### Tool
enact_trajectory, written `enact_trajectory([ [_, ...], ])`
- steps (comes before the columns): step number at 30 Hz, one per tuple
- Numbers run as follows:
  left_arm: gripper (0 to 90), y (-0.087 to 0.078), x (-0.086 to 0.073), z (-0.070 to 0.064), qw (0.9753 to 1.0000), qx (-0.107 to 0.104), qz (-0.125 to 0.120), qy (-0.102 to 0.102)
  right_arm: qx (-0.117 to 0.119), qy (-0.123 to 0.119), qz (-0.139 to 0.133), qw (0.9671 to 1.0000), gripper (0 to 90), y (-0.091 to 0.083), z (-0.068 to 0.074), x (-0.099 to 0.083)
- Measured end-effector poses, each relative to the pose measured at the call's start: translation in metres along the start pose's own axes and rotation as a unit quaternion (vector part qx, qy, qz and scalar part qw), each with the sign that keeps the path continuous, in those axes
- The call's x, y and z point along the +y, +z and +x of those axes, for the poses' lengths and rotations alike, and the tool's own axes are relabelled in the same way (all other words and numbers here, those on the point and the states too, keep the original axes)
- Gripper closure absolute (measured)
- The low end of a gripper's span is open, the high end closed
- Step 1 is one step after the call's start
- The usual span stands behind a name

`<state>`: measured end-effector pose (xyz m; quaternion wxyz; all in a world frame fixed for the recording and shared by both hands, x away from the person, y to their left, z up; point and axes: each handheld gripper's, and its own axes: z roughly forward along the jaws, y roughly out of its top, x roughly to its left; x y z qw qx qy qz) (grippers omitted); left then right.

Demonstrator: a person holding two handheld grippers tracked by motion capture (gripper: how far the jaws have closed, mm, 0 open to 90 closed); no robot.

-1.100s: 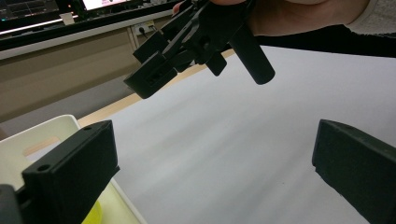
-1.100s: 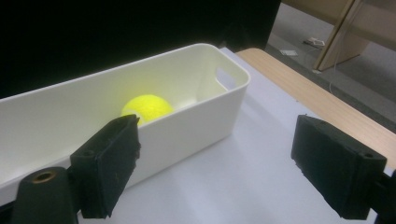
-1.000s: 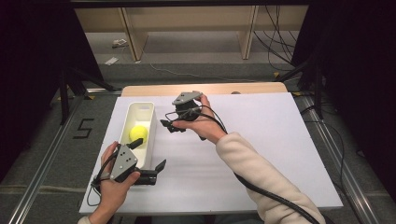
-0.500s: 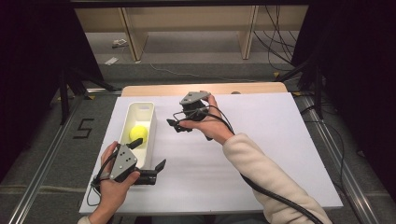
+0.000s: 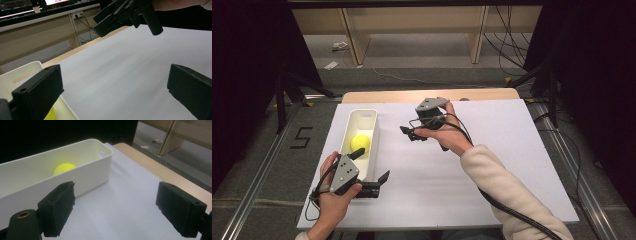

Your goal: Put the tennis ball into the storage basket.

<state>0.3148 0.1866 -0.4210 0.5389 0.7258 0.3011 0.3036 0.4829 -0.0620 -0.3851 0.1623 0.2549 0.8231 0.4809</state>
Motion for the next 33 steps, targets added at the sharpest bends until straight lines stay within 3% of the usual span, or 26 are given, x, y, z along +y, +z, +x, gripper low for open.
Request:
enact_trajectory([
  [33, 0.0, 0.0, 0.0, 0.0, 1.0, 0.001, 0.002, 0.002, -0.03, 0.02, -0.001, 0.9993, 16.1, -0.037, -0.023, -0.026],
])
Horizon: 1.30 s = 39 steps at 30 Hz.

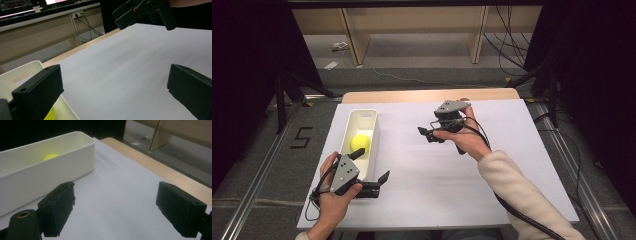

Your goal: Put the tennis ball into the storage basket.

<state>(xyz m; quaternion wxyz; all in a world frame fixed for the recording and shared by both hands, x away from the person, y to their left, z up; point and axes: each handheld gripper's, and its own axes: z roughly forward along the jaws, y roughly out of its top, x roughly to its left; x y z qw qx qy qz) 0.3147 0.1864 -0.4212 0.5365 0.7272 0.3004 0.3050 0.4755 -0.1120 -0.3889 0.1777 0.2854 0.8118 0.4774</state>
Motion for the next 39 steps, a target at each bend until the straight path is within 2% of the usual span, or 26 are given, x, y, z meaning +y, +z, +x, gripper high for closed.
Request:
enact_trajectory([
  [39, 0.0, 0.0, 0.0, 0.001, 1.0, 0.002, 0.0, -0.001, -0.034, 0.022, 0.007, 0.9992, 16.1, -0.043, -0.022, -0.038],
])
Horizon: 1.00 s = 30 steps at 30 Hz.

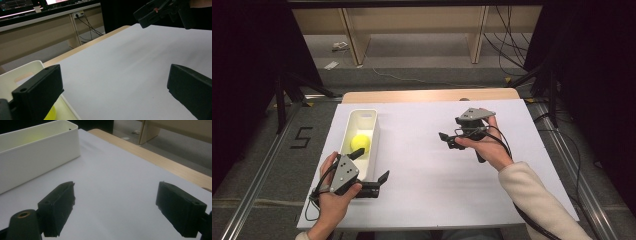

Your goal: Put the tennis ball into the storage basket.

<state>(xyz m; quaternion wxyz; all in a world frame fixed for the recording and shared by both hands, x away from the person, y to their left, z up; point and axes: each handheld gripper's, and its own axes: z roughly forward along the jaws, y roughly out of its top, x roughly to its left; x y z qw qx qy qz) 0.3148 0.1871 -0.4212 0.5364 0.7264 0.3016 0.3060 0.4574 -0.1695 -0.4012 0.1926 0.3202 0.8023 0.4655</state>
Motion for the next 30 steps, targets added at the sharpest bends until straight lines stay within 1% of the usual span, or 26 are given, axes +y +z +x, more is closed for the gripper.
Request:
enact_trajectory([
  [17, 0.0, 0.0, 0.0, 0.0, 1.0, 0.002, -0.001, 0.0, -0.012, 0.011, 0.001, 0.9999, 16.1, -0.018, -0.009, -0.015],
  [27, 0.0, -0.001, 0.0, 0.0, 1.0, 0.003, -0.002, -0.001, -0.021, 0.023, -0.002, 0.9995, 16.1, -0.031, -0.017, -0.024],
  [30, 0.0, -0.001, 0.0, 0.0, 1.0, 0.002, -0.001, 0.0, -0.023, 0.027, 0.0, 0.9994, 16.1, -0.033, -0.018, -0.029],
])
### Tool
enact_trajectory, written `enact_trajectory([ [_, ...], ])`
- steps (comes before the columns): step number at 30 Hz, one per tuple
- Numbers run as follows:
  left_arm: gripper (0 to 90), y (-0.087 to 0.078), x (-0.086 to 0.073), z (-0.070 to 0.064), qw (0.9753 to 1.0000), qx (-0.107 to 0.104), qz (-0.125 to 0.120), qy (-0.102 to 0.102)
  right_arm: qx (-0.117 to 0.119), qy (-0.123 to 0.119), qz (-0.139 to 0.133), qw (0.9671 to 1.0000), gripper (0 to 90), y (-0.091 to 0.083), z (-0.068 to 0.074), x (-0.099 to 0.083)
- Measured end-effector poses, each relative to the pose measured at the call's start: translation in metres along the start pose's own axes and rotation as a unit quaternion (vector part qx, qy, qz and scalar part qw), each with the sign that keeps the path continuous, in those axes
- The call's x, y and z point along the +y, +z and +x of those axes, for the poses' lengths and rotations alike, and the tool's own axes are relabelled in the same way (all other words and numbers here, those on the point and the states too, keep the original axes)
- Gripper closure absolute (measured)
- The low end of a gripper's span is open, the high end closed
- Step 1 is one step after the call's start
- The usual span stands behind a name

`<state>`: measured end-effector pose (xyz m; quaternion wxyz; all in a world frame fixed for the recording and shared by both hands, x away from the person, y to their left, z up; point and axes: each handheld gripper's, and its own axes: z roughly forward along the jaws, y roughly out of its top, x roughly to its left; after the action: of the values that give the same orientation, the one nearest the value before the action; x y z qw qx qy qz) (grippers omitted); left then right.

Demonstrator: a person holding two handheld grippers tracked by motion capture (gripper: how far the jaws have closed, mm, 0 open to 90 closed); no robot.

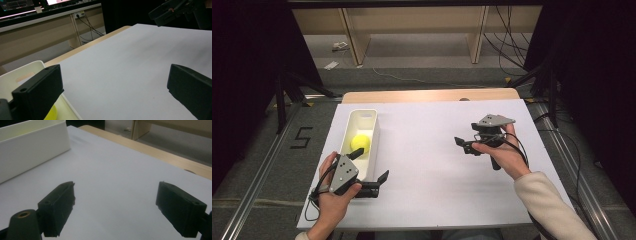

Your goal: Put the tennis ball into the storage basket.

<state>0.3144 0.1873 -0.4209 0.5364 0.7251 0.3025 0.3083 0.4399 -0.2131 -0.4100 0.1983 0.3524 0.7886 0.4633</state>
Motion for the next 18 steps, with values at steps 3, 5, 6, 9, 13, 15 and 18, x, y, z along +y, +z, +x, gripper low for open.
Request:
enact_trajectory([
  [3, 0.0, 0.0, 0.0, 0.0, 1.0, 0.0, 0.0, 0.0, -0.001, 0.003, 0.002, 1.0, 16.1, -0.002, -0.001, -0.004],
  [5, 0.0, 0.0, 0.0, 0.0, 1.0, 0.001, 0.0, -0.001, -0.003, 0.002, 0.004, 1.0, 16.1, -0.005, -0.002, -0.006],
  [6, 0.0, 0.0, 0.0, 0.0, 1.0, 0.001, 0.0, -0.001, -0.004, 0.003, 0.005, 1.0, 16.1, -0.006, -0.003, -0.007],
  [9, 0.0, 0.0, 0.0, 0.0, 1.0, 0.0, 0.0, 0.0, -0.006, 0.004, 0.005, 1.0, 16.1, -0.01, -0.004, -0.011],
  [13, 0.0, 0.0, 0.0, 0.0, 1.0, 0.0, 0.001, 0.001, -0.01, 0.008, 0.006, 0.9999, 16.1, -0.016, -0.006, -0.017],
  [15, 0.0, 0.0, 0.0, 0.0, 1.0, 0.001, 0.001, 0.0, -0.012, 0.012, 0.008, 0.9998, 16.1, -0.02, -0.008, -0.021],
  [18, 0.0, 0.0, 0.0, 0.0, 1.0, 0.001, 0.001, 0.0, -0.016, 0.014, 0.008, 0.9997, 16.1, -0.025, -0.01, -0.026],
])
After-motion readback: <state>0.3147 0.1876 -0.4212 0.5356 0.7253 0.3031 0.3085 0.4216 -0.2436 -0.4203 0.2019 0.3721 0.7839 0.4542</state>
